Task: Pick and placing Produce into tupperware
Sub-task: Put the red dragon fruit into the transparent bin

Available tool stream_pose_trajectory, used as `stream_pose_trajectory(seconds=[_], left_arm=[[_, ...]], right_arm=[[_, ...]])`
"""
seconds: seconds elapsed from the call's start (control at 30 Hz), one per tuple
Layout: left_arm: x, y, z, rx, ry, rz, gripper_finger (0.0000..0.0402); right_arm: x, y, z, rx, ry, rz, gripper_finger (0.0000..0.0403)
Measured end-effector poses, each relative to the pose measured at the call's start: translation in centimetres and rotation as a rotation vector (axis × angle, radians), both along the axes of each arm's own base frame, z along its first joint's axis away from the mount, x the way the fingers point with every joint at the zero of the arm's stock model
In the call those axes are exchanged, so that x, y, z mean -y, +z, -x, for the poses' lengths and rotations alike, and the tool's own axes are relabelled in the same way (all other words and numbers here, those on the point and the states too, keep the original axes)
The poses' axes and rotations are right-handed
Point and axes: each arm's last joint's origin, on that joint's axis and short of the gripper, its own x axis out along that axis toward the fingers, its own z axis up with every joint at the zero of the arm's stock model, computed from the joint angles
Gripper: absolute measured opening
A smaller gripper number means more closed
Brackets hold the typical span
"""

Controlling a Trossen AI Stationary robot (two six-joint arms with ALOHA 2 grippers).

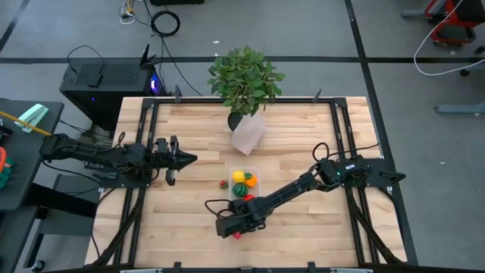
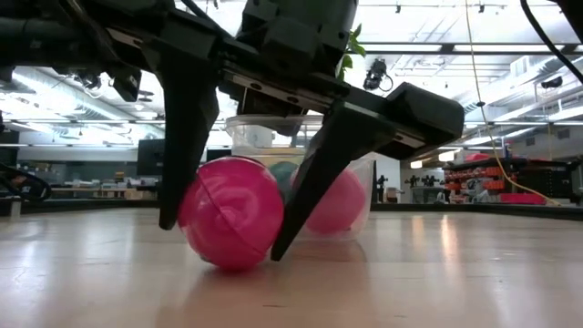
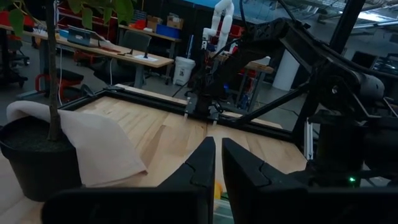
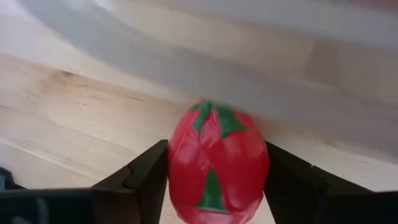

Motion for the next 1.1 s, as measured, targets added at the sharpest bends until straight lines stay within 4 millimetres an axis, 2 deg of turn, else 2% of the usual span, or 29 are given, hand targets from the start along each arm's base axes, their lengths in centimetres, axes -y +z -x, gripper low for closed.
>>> stream_pose_trajectory(seconds=[0.27, 0.5, 0.67, 0.83, 0.93, 1.1], left_arm=[[0.0, 0.0, 0.0, -0.001, 0.001, -0.010, 0.0027], [0.0, 0.0, 0.0, -0.001, 0.001, -0.009, 0.0030], [0.0, 0.0, 0.0, -0.002, 0.001, -0.009, 0.0036], [0.0, 0.0, 0.0, -0.002, 0.001, -0.008, 0.0031], [0.0, 0.0, 0.0, -0.002, 0.001, -0.008, 0.0027], [0.0, 0.0, 0.0, -0.003, 0.002, -0.008, 0.0027]], right_arm=[[0.0, 0.8, -0.3, 0.031, 0.010, 0.014, 0.0227], [-0.1, 3.1, -0.5, 0.046, 0.041, 0.024, 0.0225], [-0.2, 6.0, -0.5, 0.063, 0.068, 0.030, 0.0225], [-0.1, 9.4, 0.6, 0.039, 0.089, 0.067, 0.0225], [0.6, 11.1, 1.8, 0.021, 0.053, 0.104, 0.0225], [3.4, 13.7, 3.1, -0.014, -0.013, 0.201, 0.0225]])
